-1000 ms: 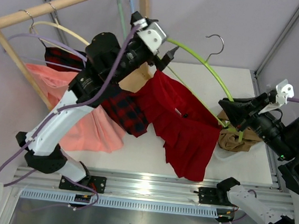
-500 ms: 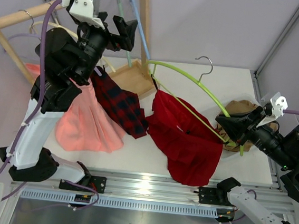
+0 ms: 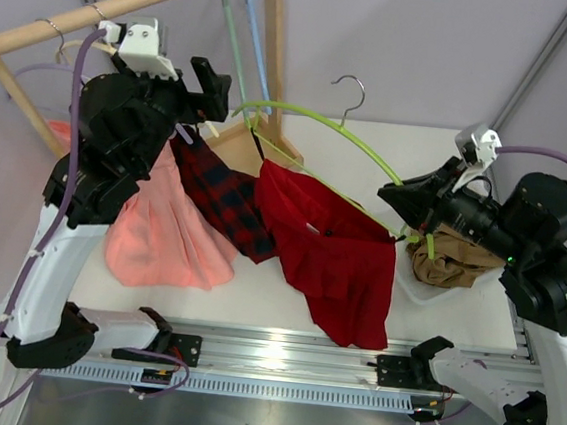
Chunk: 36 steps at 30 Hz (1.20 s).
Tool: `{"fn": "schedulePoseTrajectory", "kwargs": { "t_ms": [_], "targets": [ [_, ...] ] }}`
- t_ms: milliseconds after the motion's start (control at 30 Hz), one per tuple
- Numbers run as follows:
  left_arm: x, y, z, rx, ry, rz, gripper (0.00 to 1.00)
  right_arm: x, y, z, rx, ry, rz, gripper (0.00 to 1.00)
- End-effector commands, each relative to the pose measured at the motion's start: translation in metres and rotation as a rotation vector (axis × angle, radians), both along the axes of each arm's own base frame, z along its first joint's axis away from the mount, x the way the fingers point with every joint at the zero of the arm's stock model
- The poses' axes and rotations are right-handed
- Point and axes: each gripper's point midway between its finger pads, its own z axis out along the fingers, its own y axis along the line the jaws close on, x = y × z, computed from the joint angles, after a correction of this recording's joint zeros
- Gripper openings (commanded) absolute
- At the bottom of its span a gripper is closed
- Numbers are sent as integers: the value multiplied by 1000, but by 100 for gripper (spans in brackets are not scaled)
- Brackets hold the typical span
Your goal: Place the skirt on the hanger
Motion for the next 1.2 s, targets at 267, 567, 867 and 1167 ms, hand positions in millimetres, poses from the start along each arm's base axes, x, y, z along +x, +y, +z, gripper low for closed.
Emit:
{"fn": "schedulePoseTrajectory", "kwargs": {
  "t_ms": [267, 567, 867, 1167],
  "targets": [
    [-35, 40, 3, -81, -43, 27, 99, 53, -3, 58, 93, -167, -181, 0],
    [-38, 54, -3, -53, -41, 70, 99, 60, -8, 73, 51, -211, -227, 0],
    [-34, 52, -16, -54, -28, 63, 99, 62, 22, 66, 84, -262, -92, 0],
    [-51, 62, -17, -72, -55, 68, 100, 75, 49, 95, 110, -361, -28, 0]
  ]
}}
